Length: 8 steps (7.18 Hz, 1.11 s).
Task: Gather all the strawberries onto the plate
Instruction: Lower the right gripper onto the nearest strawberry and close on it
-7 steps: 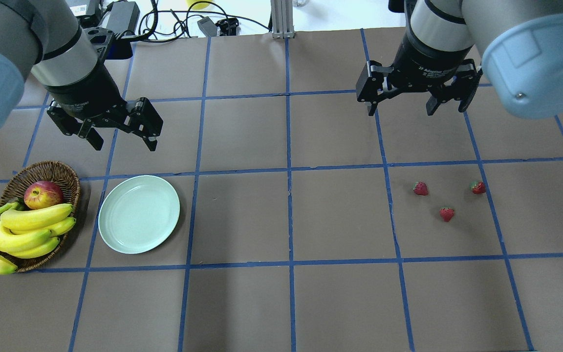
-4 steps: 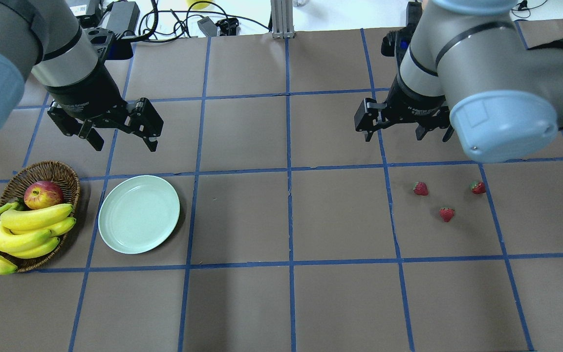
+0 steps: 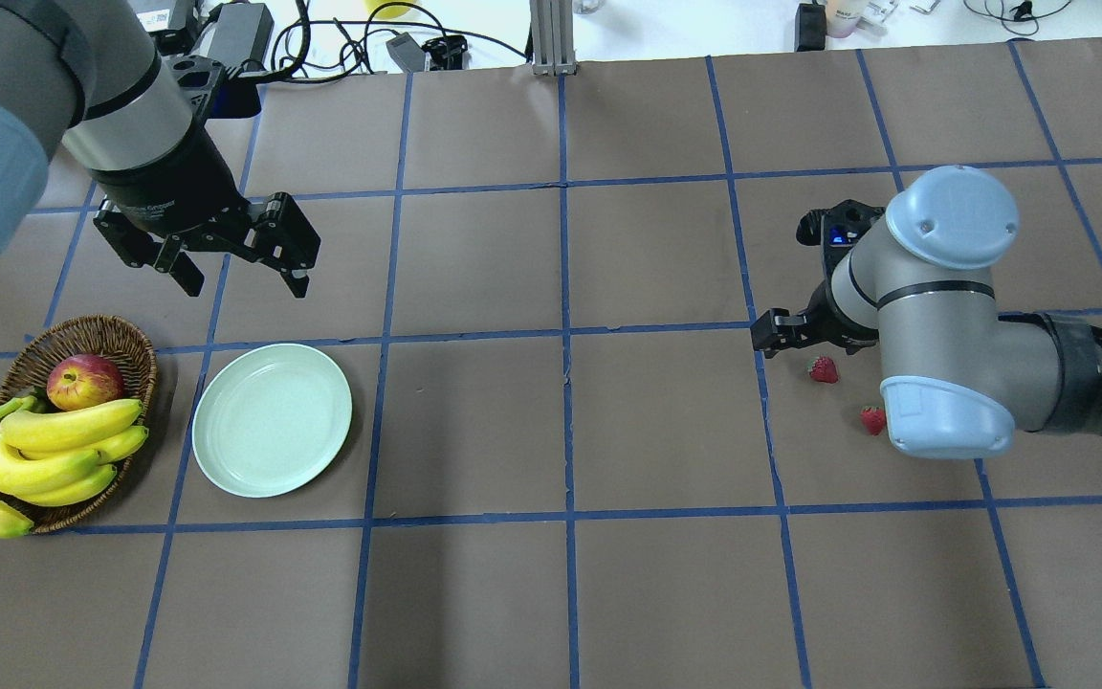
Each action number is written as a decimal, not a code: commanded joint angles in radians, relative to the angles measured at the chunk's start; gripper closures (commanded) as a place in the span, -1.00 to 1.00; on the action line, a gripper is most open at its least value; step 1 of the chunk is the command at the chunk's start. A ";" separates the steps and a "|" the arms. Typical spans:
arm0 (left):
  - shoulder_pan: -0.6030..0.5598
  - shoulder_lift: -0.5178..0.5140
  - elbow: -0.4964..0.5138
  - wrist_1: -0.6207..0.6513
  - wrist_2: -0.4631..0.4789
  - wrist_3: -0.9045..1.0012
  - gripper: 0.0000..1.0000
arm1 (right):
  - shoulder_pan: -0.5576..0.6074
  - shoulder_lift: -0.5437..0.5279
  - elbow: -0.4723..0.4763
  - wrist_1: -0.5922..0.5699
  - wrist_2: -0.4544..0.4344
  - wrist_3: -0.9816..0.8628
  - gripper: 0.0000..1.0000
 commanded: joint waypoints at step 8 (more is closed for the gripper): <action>-0.002 0.000 -0.001 -0.001 -0.004 0.000 -1.00 | -0.049 0.170 0.005 -0.090 0.012 -0.038 0.63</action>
